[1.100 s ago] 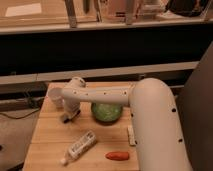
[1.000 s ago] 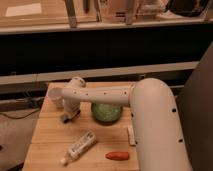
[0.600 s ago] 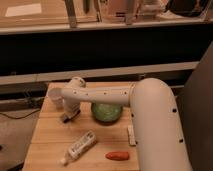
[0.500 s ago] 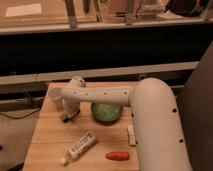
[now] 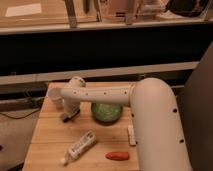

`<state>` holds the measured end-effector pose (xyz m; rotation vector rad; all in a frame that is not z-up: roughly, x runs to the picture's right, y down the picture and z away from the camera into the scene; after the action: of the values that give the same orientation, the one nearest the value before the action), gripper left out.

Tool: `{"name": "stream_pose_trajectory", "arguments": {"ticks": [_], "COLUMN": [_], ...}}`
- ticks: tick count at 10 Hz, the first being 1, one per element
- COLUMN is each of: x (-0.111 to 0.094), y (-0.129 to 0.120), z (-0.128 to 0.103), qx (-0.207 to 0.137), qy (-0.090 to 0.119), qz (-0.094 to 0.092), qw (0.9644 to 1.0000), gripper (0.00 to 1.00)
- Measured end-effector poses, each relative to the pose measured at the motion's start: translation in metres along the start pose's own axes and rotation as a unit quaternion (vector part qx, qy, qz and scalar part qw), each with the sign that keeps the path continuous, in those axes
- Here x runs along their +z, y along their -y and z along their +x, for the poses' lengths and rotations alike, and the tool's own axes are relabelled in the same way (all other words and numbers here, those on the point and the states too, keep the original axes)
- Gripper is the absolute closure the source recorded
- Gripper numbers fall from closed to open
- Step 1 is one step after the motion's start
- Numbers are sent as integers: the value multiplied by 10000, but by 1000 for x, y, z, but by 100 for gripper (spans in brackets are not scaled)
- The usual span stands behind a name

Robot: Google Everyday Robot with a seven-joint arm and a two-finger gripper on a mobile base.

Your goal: Place the eraser on the white sponge

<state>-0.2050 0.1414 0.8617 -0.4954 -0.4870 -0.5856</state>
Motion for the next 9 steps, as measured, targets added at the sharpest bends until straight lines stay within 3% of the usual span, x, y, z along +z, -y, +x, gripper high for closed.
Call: {"name": "stream_pose_trajectory", "arguments": {"ticks": [2, 4, 5, 7, 9], "x": [1, 7, 12, 12, 11], "y": [0, 1, 4, 5, 5], "z": [1, 8, 10, 10, 10], "qx": [16, 78, 154, 143, 120], "qy": [30, 132, 244, 240, 225], "qz": [-48, -268, -379, -384, -388], "qw": [10000, 9995, 9989, 9989, 9989], "gripper": [81, 65, 44, 24, 20]}}
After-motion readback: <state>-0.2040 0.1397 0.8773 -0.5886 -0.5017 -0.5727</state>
